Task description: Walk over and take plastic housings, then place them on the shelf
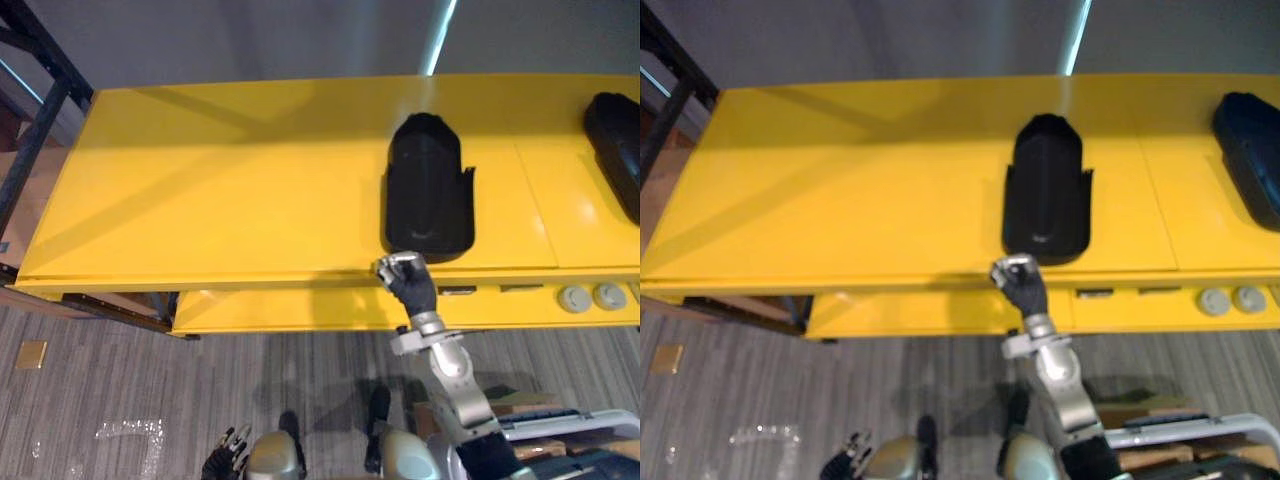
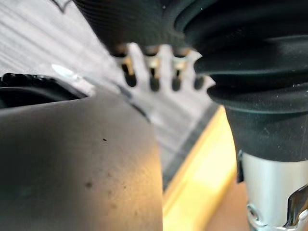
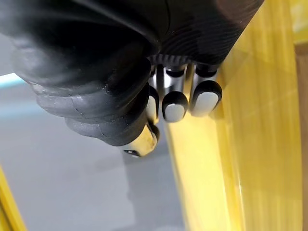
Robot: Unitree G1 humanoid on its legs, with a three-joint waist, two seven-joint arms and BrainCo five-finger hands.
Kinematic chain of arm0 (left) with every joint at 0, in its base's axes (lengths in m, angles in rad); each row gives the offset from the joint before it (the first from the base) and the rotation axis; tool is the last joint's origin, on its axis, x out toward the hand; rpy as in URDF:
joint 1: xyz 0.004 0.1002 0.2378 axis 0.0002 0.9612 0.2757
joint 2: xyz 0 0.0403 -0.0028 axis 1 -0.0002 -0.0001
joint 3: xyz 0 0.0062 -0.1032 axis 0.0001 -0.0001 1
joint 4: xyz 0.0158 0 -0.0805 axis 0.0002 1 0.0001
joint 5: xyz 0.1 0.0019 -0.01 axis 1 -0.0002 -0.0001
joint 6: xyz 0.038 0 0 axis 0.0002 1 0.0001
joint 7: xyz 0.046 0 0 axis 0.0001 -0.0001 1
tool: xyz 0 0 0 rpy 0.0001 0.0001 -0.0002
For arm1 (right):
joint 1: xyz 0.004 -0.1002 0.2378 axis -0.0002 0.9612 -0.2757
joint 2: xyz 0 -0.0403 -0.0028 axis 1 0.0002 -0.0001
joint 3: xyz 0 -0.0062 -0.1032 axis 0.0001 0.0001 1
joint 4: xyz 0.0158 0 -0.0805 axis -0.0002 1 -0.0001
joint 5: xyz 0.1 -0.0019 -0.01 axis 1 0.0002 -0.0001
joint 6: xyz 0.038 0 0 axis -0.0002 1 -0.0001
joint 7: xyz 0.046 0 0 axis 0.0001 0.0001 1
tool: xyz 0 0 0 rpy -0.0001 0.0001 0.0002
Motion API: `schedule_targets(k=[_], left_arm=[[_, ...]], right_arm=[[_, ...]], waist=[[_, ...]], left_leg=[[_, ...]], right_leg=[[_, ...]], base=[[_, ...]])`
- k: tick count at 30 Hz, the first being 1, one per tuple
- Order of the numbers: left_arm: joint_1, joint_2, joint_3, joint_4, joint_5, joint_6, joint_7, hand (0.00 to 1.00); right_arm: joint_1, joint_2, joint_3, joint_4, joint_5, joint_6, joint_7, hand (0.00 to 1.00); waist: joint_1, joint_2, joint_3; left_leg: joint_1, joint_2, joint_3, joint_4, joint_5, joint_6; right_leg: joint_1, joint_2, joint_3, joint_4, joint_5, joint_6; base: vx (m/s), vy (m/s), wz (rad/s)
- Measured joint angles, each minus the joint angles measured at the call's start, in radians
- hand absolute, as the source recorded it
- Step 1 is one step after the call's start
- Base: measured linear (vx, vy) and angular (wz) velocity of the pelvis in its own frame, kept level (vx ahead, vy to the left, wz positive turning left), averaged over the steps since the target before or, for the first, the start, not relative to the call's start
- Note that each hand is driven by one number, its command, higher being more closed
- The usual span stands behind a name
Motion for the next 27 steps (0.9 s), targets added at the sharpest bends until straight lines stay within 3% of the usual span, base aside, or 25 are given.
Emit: schedule_targets(k=[9,22,27], left_arm=[[-0.001,-0.022,-0.004,-0.040,0.013,-0.016,0.001,0.00],[-0.033,-0.026,-0.001,-0.074,0.021,-0.016,0.001,0.00],[-0.057,-0.028,0.001,-0.075,0.022,-0.017,-0.001,0.00]], right_arm=[[-0.046,0.014,-0.051,0.052,-0.052,-0.013,-0.065,1.00],[-0.175,0.004,-0.136,0.131,-0.096,-0.015,-0.192,1.00],[-0.222,-0.003,-0.143,0.151,-0.113,-0.010,-0.233,1.00]], waist=[[0.007,0.027,0.006],[0.014,0.025,0.022],[0.015,0.013,0.042]], left_leg=[[-0.001,-0.001,-0.016,-0.031,0.032,-0.004],[-0.020,-0.024,-0.022,-0.027,0.037,0.008],[-0.021,-0.026,-0.020,-0.023,0.033,0.014]], right_leg=[[-0.002,-0.003,-0.031,0.003,-0.005,-0.002],[-0.025,-0.033,-0.057,0.028,0.001,-0.004],[-0.033,-0.036,-0.055,0.044,0.000,-0.006]], base=[[-0.05,-0.015,0.07],[-0.01,0.022,0.02],[0.01,0.005,0.00]])
